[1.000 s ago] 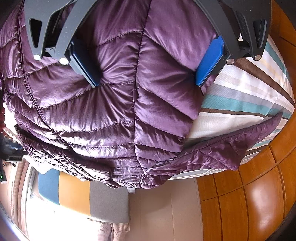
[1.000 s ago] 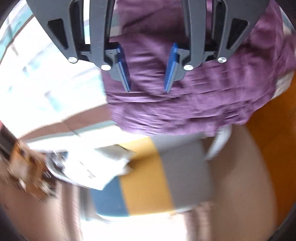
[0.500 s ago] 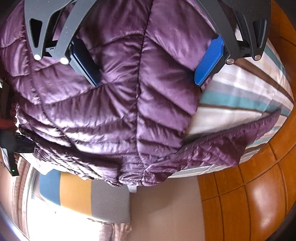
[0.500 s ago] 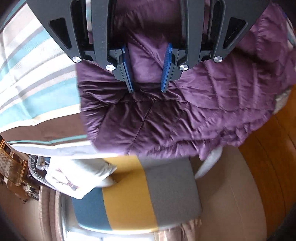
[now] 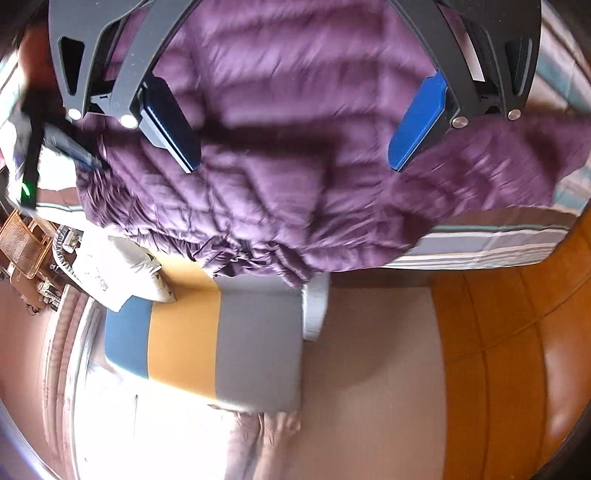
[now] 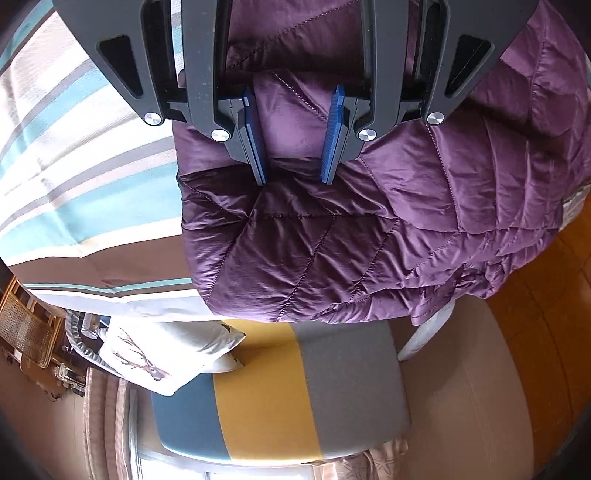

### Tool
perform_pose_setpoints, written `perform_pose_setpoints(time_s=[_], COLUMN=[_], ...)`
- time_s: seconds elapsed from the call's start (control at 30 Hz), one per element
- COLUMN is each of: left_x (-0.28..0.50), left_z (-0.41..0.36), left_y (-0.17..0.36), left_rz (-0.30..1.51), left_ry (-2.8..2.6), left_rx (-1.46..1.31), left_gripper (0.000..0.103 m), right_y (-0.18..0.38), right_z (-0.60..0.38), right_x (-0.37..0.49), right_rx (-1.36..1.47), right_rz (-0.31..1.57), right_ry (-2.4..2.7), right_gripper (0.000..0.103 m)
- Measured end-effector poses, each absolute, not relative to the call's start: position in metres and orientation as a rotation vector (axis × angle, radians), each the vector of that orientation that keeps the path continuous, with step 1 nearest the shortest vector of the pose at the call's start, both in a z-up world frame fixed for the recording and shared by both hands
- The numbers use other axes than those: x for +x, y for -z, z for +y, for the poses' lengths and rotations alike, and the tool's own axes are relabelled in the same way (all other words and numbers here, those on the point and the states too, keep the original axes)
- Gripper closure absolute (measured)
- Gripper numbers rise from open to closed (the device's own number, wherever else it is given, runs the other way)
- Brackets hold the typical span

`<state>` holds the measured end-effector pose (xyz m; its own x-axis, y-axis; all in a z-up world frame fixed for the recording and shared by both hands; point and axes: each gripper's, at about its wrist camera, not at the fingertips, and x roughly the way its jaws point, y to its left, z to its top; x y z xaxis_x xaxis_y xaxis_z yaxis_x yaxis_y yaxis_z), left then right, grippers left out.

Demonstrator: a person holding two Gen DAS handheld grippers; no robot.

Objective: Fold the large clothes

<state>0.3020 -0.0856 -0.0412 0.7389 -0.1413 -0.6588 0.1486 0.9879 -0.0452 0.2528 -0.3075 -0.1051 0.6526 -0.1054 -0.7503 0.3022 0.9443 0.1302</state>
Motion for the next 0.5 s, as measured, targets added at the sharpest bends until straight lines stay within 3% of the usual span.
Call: perform_pose_setpoints(time_s=[0.07,0.27,0.5], left_x=[0.324,0.381,0.366], left_z=[-0.103,-0.119,-0.092], left_y=[0.046,0.091,0.121], left_rz=[0.733,0.869,0.916], left_ry=[0.173,0.11,0.09], left_rx=[0.006,0.008,-0.054], left_gripper=[0.003,0.024,0.017], right_y=[0.106,0.106,0.098], right_z=[-0.308,-0.31,-0.315], right_x=[0.252,0.248,0.248], right_rx=[0.262,0.277,0.294], right_rz=[0.824,0.805,0.787], right_ry=[0.224,0.199,0.213], right_gripper=[0.072,0.072,0.072])
